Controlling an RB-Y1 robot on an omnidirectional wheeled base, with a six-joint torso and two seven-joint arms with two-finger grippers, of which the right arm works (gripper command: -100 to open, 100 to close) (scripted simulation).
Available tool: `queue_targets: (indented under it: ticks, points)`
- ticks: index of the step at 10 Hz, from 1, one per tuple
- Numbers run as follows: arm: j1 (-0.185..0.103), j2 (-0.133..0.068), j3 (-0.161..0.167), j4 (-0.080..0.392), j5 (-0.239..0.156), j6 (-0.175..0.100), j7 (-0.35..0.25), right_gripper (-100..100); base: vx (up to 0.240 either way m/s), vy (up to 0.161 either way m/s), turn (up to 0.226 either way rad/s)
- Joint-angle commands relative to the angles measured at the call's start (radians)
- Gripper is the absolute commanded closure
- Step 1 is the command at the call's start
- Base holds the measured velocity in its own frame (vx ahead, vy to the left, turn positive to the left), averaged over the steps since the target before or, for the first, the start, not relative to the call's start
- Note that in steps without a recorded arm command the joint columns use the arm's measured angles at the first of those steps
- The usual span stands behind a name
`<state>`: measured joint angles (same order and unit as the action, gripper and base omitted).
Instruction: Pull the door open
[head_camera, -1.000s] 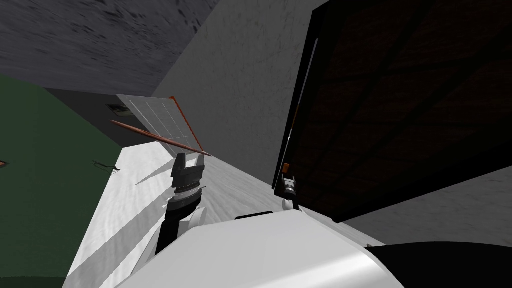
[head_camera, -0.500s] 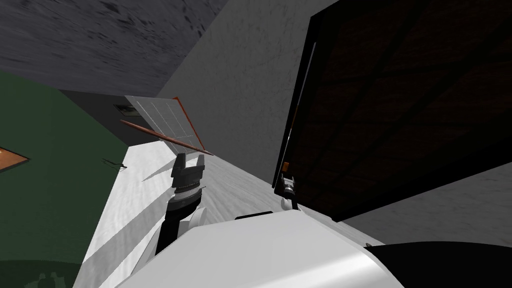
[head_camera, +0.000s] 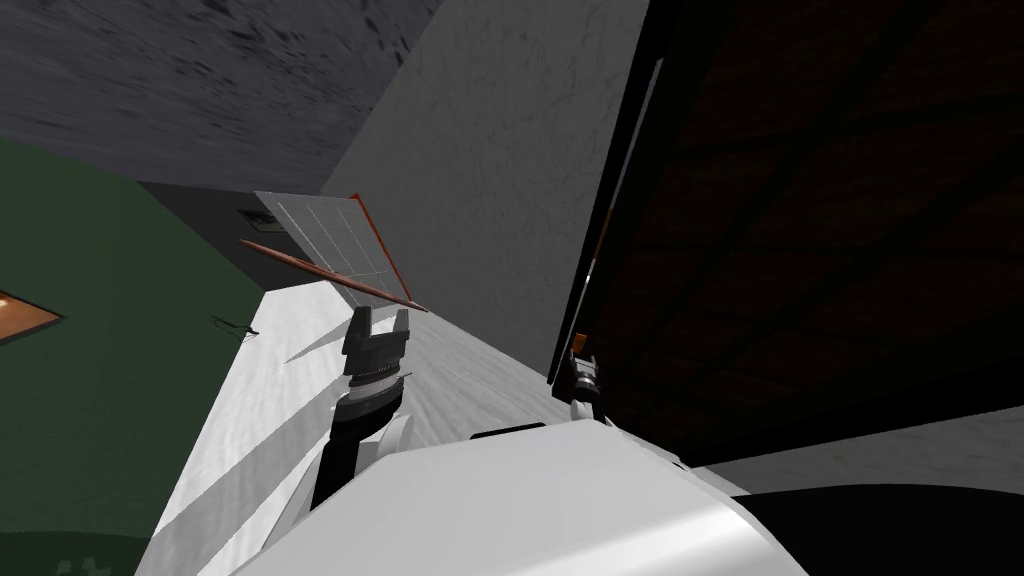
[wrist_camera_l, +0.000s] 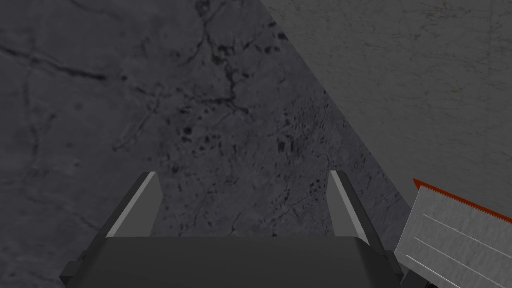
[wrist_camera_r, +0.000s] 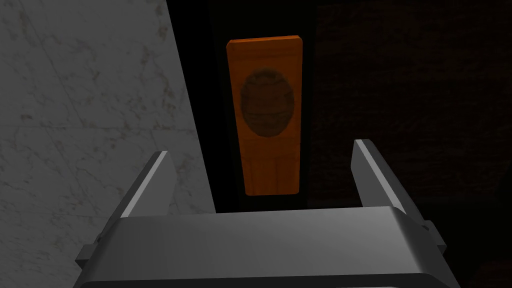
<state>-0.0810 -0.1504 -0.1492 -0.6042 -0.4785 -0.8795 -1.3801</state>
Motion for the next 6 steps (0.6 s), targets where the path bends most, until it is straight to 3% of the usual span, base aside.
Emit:
queue_targets:
  ticks: [1,3,4,6]
  points:
    - [0.022,-0.036,0.001,0.002,-0.002,0.001,-0.039,-100,0.179,0.001,0.049]
    - [0.022,-0.036,0.001,0.002,-0.002,0.001,-0.039,-100,0.097,0.002,0.021]
    - [0.037,-0.066,0.002,0.008,-0.004,-0.003,-0.073,-100,0.088,0.001,0.06]
    - [0.048,-0.089,0.002,0.013,-0.006,-0.006,-0.099,-100,0.154,-0.01,0.047]
